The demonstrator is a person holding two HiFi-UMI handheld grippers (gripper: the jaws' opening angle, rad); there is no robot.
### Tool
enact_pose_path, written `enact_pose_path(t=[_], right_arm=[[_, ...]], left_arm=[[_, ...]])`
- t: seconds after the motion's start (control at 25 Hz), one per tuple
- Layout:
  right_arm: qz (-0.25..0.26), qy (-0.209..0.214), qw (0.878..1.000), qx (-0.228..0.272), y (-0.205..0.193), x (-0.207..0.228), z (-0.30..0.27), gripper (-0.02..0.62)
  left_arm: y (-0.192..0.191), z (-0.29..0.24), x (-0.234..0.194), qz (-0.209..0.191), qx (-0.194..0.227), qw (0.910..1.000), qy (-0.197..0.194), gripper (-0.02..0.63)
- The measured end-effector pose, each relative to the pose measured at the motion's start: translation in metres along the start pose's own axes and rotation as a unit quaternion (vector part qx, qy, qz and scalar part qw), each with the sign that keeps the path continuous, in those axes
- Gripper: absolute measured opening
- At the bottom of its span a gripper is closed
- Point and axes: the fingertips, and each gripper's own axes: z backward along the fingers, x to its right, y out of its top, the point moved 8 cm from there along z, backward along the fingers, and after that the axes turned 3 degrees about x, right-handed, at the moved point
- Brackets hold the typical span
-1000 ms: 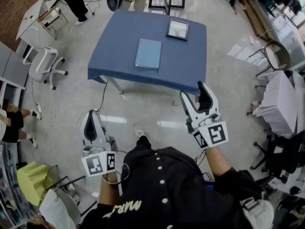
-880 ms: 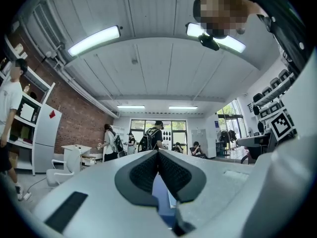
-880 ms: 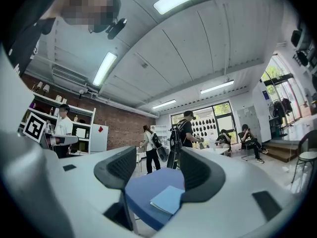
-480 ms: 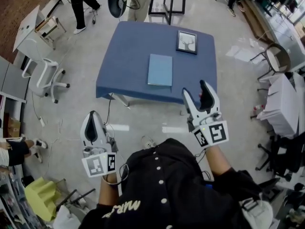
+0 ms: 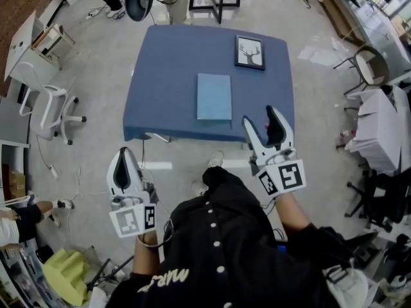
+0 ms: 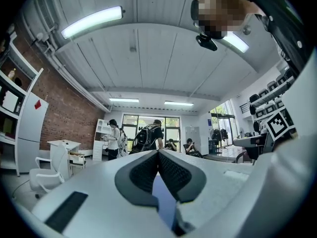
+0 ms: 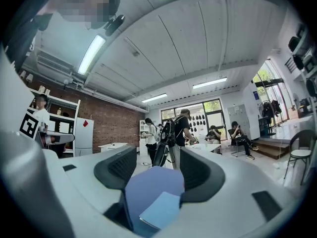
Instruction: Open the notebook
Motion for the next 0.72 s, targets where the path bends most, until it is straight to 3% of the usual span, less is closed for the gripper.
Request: enact_pose_path(t=[0.72], right_arm=[[-0.019,0.008,0.999,-0.028,-0.026,0.098,-0.146,0.262]], left_arm=[[-0.021,-0.19,0.015,-0.003,-0.009,0.9999,-0.008,0.003]])
